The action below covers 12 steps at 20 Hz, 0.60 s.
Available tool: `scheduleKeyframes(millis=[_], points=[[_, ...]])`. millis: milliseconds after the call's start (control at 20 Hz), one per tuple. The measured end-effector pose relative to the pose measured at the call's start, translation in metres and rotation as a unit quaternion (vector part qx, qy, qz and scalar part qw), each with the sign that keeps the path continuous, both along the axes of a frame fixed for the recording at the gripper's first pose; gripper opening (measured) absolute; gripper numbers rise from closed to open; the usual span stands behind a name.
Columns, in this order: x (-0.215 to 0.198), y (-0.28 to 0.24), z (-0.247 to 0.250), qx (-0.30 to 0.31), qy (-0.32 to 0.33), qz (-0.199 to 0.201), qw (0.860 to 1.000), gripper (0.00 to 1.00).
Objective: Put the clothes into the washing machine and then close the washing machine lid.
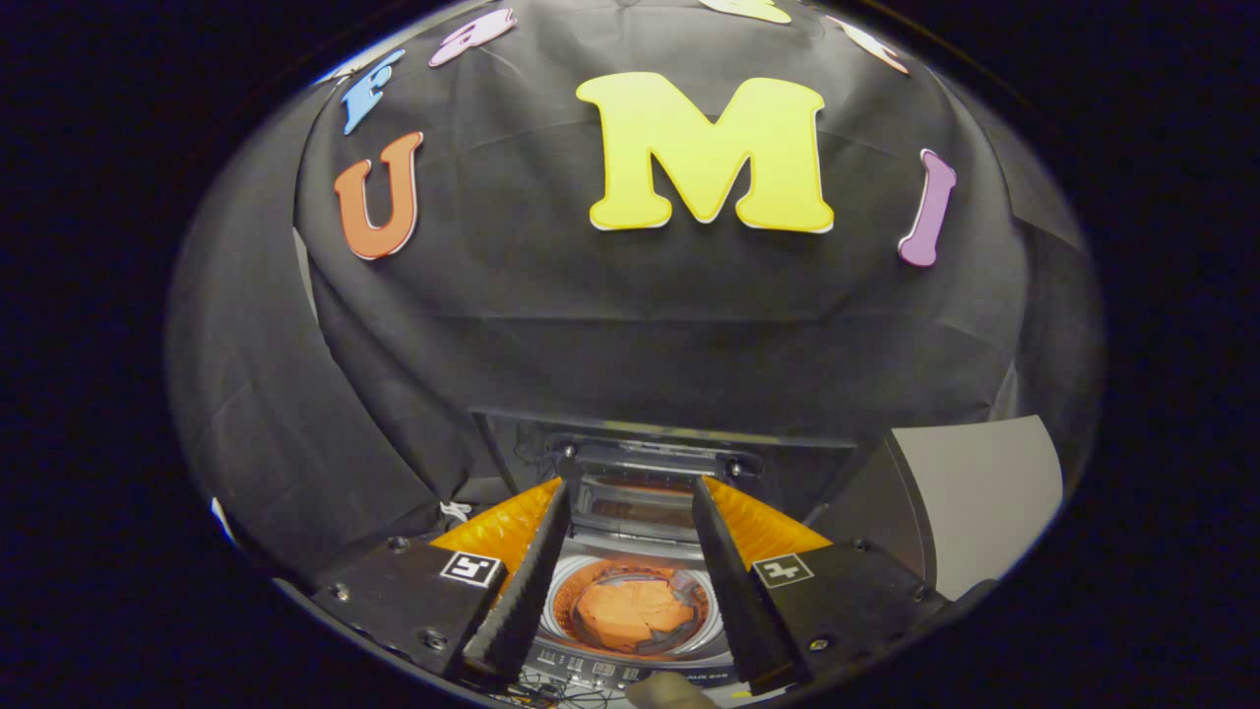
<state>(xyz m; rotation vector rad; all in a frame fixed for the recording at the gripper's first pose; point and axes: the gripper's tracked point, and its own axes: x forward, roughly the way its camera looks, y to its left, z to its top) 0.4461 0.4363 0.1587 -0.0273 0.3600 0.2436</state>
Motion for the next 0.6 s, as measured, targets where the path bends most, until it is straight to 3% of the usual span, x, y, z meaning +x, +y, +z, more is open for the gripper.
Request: scheduleKeyframes(millis=[600], points=[[0.078,0.017,0.013,0.01,0.005,-0.043,0.999,0.79]])
